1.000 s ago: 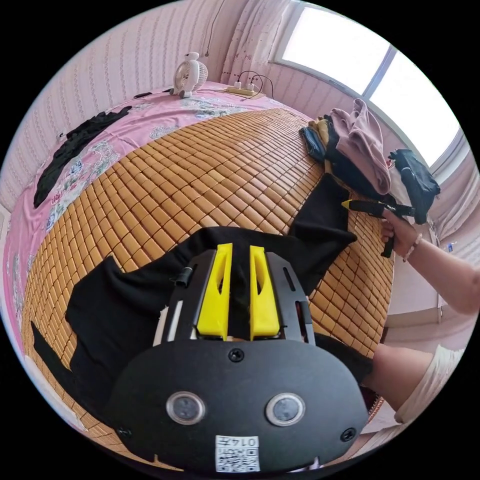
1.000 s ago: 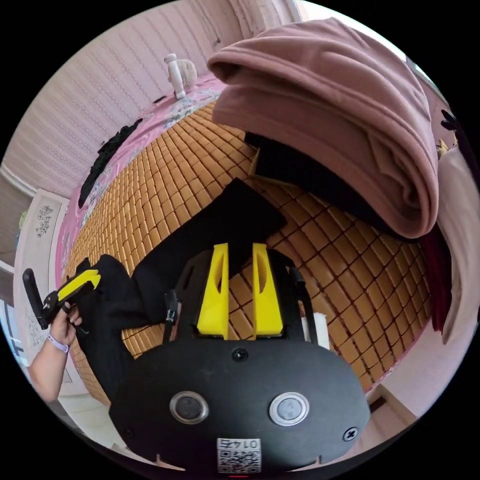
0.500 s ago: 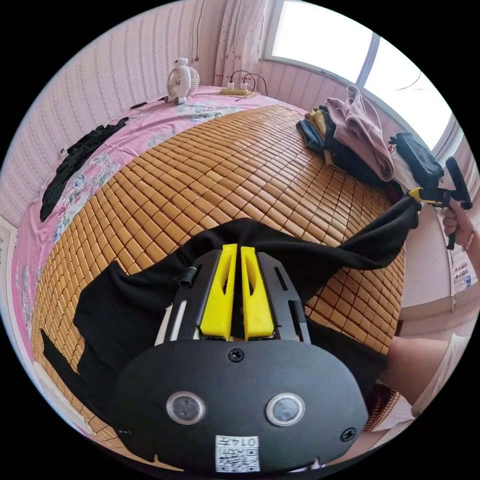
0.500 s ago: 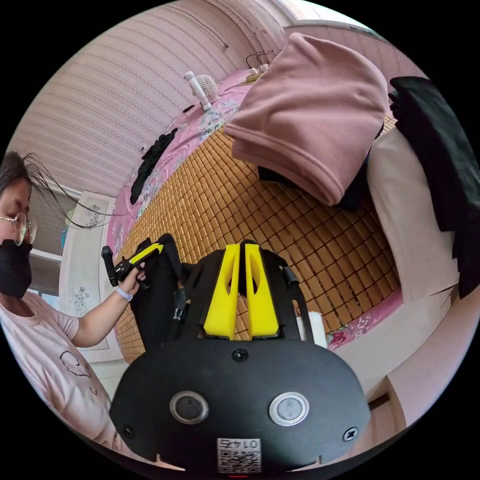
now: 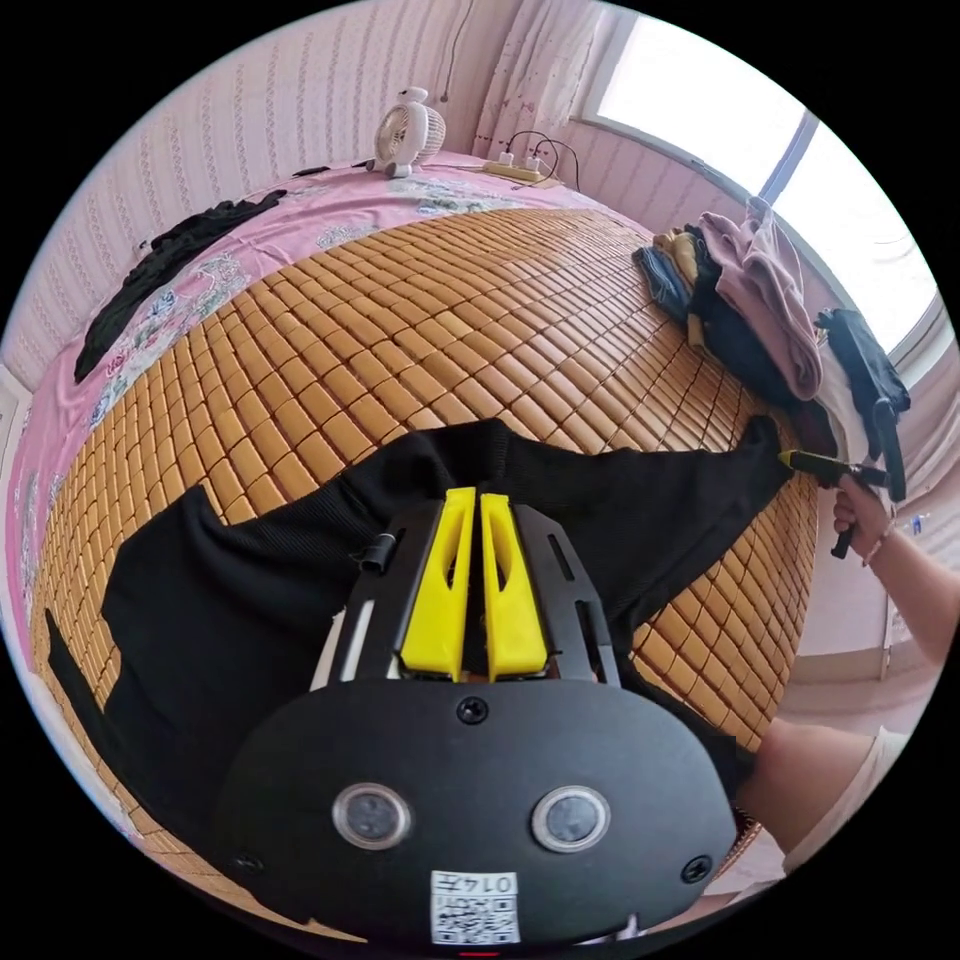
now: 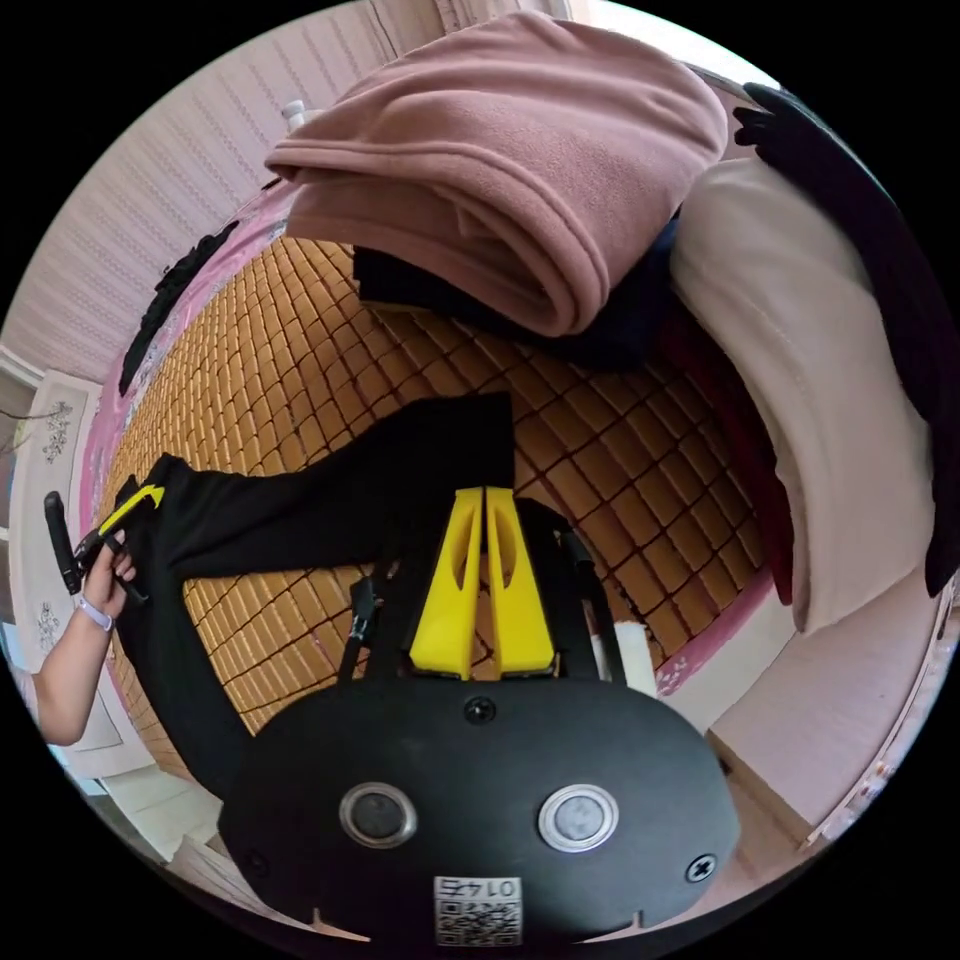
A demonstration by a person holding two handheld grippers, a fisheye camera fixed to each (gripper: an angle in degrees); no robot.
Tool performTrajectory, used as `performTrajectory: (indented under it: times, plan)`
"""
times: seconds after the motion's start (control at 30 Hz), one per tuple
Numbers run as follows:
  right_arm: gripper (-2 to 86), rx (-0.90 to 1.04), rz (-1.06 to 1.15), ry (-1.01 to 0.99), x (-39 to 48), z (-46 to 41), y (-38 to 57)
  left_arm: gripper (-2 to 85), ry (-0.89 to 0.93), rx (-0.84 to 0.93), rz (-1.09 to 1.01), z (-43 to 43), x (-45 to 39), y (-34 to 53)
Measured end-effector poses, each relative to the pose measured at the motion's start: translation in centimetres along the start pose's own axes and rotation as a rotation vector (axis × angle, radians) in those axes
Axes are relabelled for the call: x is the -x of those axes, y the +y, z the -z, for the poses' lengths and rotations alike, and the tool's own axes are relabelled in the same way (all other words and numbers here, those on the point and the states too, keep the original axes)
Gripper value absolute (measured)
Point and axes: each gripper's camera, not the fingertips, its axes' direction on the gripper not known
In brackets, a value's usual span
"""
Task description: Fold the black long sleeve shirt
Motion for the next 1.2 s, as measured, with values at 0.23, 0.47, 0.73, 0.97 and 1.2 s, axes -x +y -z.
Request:
performTrajectory:
  times: [0.23, 0.47, 0.73, 0.97, 1.2]
  plan:
    - [-0.2, 0.075, -0.02, 0.059, -1.6, 0.7, -0.1, -1.0, -0.022, -0.041, 0.085, 0.4, 0.5, 0.4]
    - [-0.2, 0.062, 0.119, -0.013, 2.9, -0.3, -0.6, -1.0, -0.059, -0.024, 0.102, 1.3, 0.3, 1.6]
    - [-0.3, 0.226, 0.333, 0.201, 7.7, -5.1, -0.2, -0.9, -0.058, -0.008, 0.12, 3.8, 0.6, 3.0]
    - [-0.1, 0.137, 0.288, 0.158, 9.0, -5.3, 0.6, 2.4, 0.043, -0.035, 0.202, 7.4, 2.0, 5.2]
    - [0.8, 0.111, 0.296, 0.226, 13.4, -5.1, 2.7, 4.1, -0.024, -0.241, 0.162, 20.0, 1.8, 12.0]
